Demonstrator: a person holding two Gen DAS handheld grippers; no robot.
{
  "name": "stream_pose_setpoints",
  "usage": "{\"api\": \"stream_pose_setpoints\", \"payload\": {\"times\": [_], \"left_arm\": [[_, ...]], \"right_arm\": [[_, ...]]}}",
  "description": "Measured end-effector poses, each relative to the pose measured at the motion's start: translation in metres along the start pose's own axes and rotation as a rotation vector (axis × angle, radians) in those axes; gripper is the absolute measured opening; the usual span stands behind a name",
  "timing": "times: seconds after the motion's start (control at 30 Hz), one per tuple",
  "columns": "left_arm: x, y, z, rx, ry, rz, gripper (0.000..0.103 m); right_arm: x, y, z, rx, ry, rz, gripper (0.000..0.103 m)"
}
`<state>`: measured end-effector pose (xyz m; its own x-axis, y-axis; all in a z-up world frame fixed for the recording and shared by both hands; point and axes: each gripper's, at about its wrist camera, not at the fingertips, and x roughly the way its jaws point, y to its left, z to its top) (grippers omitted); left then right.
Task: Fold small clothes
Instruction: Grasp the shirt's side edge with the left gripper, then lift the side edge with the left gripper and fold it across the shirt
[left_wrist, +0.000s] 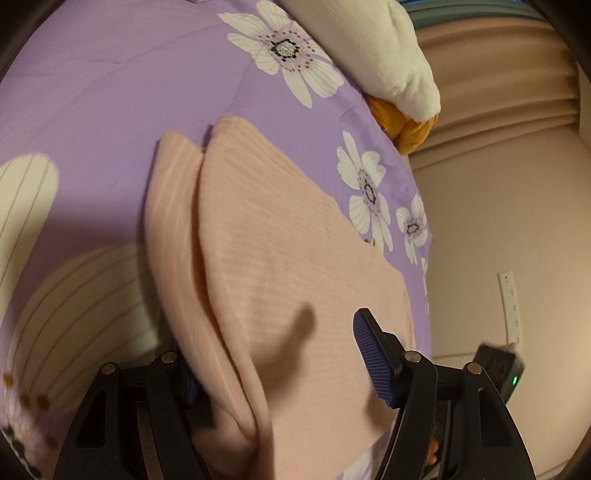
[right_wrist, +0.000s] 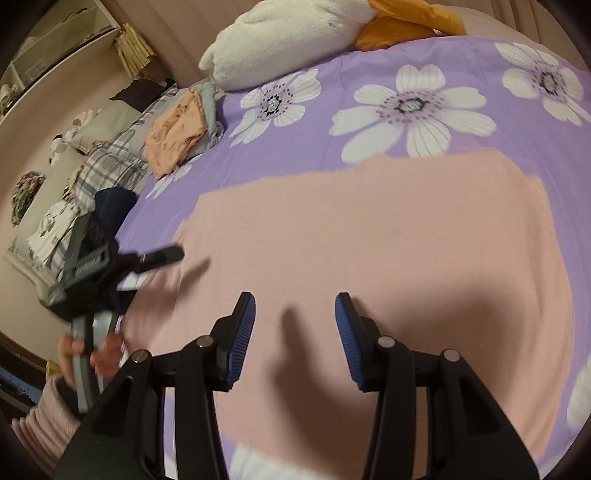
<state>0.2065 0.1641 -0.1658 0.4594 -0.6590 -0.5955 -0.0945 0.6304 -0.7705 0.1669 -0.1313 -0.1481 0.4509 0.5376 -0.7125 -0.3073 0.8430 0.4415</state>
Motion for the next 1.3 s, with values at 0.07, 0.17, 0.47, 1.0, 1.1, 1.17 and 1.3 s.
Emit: {"api": "stream_pose_setpoints", "payload": {"times": [0.07,0.17,0.47,1.0,1.1,1.17,1.3], "left_arm": [[0.002,-0.002,0.004,0.017,0.013,0.009,0.068],[0.005,-0.003,0.01,0.03,0.029,0.032,0.067],[0.003,0.005,0.009,0.047,0.037,0.132,0.027],[0.006,-0.004,0.011,0.069,0.055,0.211,0.026],[0.006,-0.004,0.012,0.069,0.059,0.218,0.026],[0.006,-0.004,0.012,0.065,0.056,0.22,0.026],[0.006,-0.006,0.012,0.054,0.054,0.234,0.025]], "right_arm": [[0.011,0.004,0.014,-0.019,0.001,-0.024,0.046],[0.034,0.01,0.035,-0.044,0.021,-0.061,0.045],[0.079,0.006,0.063,-0.05,0.075,-0.185,0.017],[0.046,0.029,0.017,-0.14,0.091,-0.162,0.019],[0.037,0.032,0.0,-0.147,0.093,-0.16,0.019],[0.032,0.034,-0.01,-0.149,0.098,-0.153,0.019],[0.017,0.038,-0.035,-0.148,0.098,-0.143,0.02]]}}
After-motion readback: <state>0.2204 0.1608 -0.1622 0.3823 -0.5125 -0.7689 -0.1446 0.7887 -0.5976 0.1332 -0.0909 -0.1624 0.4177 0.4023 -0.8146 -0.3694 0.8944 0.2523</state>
